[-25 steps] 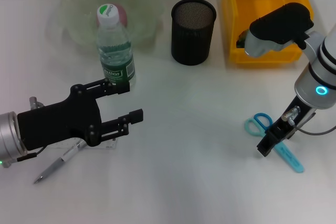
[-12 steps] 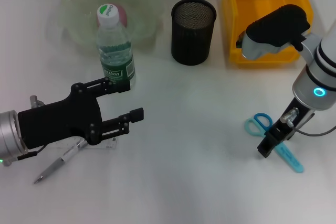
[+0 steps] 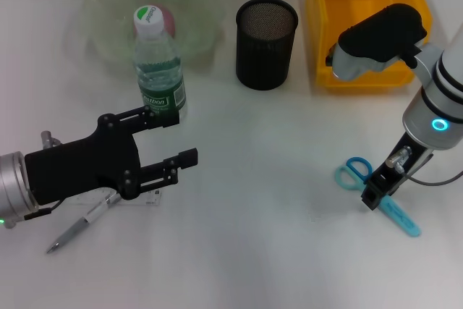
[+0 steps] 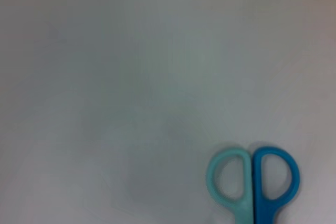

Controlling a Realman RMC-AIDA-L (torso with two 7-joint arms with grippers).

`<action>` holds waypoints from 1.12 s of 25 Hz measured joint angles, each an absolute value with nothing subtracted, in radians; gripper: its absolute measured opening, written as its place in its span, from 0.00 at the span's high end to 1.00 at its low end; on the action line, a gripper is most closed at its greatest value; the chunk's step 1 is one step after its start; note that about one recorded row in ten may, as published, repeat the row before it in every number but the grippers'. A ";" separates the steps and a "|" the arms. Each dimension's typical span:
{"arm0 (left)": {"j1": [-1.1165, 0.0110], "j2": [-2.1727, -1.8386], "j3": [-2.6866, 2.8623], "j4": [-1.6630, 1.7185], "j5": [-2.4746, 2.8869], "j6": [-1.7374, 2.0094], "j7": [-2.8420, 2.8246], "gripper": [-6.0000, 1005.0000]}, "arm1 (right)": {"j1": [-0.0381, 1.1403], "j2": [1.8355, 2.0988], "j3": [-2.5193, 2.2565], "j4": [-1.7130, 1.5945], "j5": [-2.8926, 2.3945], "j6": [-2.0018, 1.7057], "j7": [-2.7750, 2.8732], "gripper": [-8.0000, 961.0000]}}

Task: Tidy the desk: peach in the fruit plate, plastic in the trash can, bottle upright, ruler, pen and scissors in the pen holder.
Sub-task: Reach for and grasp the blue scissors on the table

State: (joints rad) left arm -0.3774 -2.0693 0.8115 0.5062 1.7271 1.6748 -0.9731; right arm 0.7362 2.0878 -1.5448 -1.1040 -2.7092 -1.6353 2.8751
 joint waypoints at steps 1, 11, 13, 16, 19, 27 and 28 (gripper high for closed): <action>-0.377 -2.069 0.811 0.506 1.727 1.674 -0.973 0.32 | 0.736 2.088 -1.545 -1.104 -2.709 -1.635 2.875 0.51; -0.381 -2.069 0.811 0.506 1.727 1.663 -0.972 0.32 | 0.736 2.088 -1.545 -1.102 -2.711 -1.635 2.875 0.60; -0.382 -2.069 0.811 0.506 1.727 1.662 -0.972 0.32 | 0.735 2.088 -1.545 -1.099 -2.711 -1.635 2.875 0.60; -0.382 -2.069 0.811 0.506 1.727 1.661 -0.972 0.32 | 0.735 2.088 -1.545 -1.098 -2.713 -1.635 2.875 0.60; -0.382 -2.069 0.811 0.506 1.727 1.661 -0.972 0.32 | 0.735 2.088 -1.545 -1.098 -2.713 -1.635 2.875 0.60; -0.382 -2.069 0.811 0.506 1.727 1.661 -0.972 0.32 | 0.736 2.088 -1.566 -1.099 -2.714 -1.634 2.875 0.71; -0.382 -2.069 0.811 0.506 1.727 1.661 -0.972 0.32 | 0.736 2.088 -1.568 -1.099 -2.714 -1.633 2.875 0.74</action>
